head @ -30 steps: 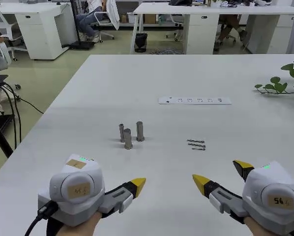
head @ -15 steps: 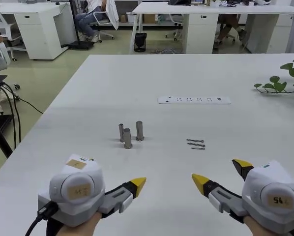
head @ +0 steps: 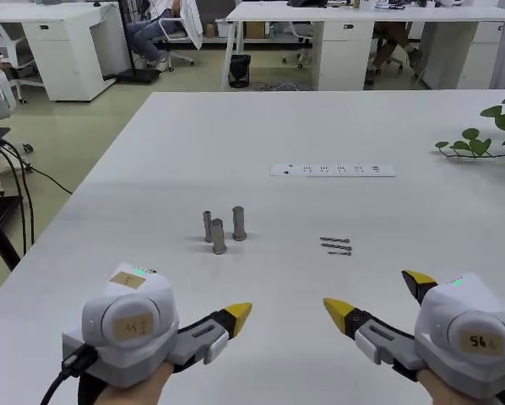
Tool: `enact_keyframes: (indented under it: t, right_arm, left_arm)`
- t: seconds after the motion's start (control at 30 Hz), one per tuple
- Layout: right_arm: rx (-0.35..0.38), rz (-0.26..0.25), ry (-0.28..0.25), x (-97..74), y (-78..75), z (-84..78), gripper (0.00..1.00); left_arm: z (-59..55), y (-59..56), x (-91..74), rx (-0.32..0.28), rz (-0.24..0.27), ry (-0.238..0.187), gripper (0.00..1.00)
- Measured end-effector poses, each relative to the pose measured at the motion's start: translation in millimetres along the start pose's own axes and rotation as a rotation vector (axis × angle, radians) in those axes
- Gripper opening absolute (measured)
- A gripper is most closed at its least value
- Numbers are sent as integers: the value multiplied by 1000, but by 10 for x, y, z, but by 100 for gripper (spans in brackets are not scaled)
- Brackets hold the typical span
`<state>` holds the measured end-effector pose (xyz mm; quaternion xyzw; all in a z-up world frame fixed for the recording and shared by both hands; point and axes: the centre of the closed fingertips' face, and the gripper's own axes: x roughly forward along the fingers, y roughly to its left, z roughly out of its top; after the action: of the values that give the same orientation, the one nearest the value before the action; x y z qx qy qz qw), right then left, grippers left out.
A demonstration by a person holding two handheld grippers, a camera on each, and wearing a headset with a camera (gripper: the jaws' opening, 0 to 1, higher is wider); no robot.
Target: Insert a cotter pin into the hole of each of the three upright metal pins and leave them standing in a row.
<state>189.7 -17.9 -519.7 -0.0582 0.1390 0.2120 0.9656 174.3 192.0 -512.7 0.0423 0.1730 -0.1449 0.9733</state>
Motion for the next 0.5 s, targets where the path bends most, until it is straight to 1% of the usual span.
enact_keyframes:
  t: [0.07,0.13,0.17,0.2,0.27,0.33,0.43,0.5]
  right_arm:
    - [1,5,0,5,7,-4,70]
    - [5,12,5,15,13,-24,71]
    - [11,15,9,20,17,-36,72]
    - [12,15,10,21,16,-39,73]
    - [6,14,11,20,15,-37,74]
    - [6,17,8,29,18,-32,76]
    - [6,21,12,29,34,-36,77]
    - [0,25,5,23,45,-10,78]
  left_arm:
    - [4,-3,0,-1,-2,0,84]
    - [52,-3,-12,-13,-4,-22,84]
    - [70,0,-17,-8,-1,-30,85]
    - [71,1,-17,-5,0,-30,85]
    - [50,6,-7,8,4,-16,86]
    - [30,7,4,7,4,-5,87]
    - [21,1,2,6,1,0,87]
    - [25,3,-1,8,3,-2,88]
